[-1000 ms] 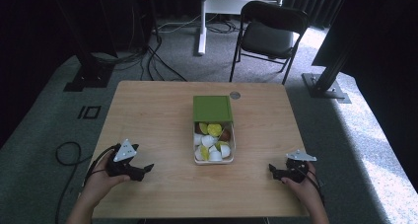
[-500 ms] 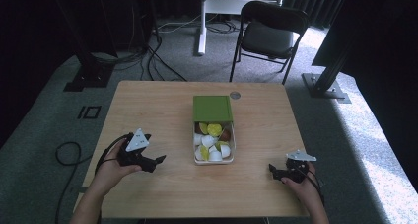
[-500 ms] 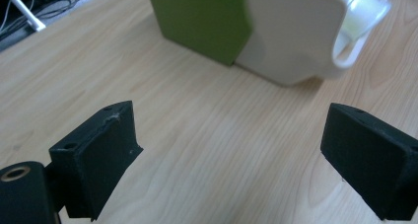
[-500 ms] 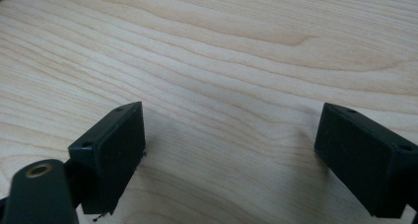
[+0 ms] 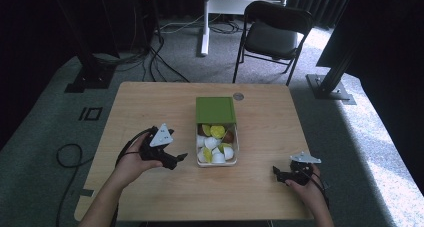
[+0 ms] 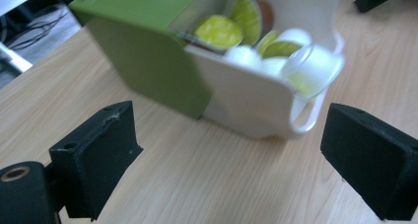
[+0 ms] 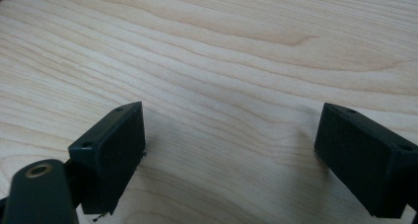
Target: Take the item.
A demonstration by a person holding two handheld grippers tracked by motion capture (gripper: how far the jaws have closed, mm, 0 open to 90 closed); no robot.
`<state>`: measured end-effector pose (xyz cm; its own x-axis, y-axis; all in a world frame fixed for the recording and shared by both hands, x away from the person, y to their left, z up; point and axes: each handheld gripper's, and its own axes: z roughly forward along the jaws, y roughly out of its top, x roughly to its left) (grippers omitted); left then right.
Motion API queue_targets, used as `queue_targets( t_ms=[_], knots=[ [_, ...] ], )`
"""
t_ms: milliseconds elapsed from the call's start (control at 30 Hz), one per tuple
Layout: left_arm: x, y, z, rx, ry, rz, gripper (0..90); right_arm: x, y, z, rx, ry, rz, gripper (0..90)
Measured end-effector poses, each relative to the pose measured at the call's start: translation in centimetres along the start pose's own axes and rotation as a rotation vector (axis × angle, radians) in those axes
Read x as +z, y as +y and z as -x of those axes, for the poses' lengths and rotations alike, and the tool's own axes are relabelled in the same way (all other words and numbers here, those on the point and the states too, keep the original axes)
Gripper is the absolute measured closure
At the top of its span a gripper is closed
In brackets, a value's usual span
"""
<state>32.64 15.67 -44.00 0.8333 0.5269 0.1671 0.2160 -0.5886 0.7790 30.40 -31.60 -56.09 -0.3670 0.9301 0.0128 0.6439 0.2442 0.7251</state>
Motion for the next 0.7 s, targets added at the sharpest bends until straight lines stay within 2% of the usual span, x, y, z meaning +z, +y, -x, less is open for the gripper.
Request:
queue_targets(
  t_ms=[167, 333, 500, 700],
  knots=[
    [1.3, 1.7, 0.8, 0.026, -0.036, 0.0, 8.0, 0.0, 0.0, 0.0, 0.0, 0.0, 0.0, 11.7],
    [2.7, 3.2, 1.6, 0.074, -0.068, -0.004, 8.0, 0.0, 0.0, 0.0, 0.001, 0.0, 0.0, 11.7],
    [3.9, 4.4, 2.4, 0.11, -0.099, -0.01, 8.0, 0.0, 0.0, 0.0, 0.001, 0.0, 0.001, 11.7],
    [5.3, 5.4, 3.4, 0.134, -0.128, -0.015, 8.0, 0.0, 0.0, 0.0, 0.001, -0.001, 0.001, 11.7]
  ],
)
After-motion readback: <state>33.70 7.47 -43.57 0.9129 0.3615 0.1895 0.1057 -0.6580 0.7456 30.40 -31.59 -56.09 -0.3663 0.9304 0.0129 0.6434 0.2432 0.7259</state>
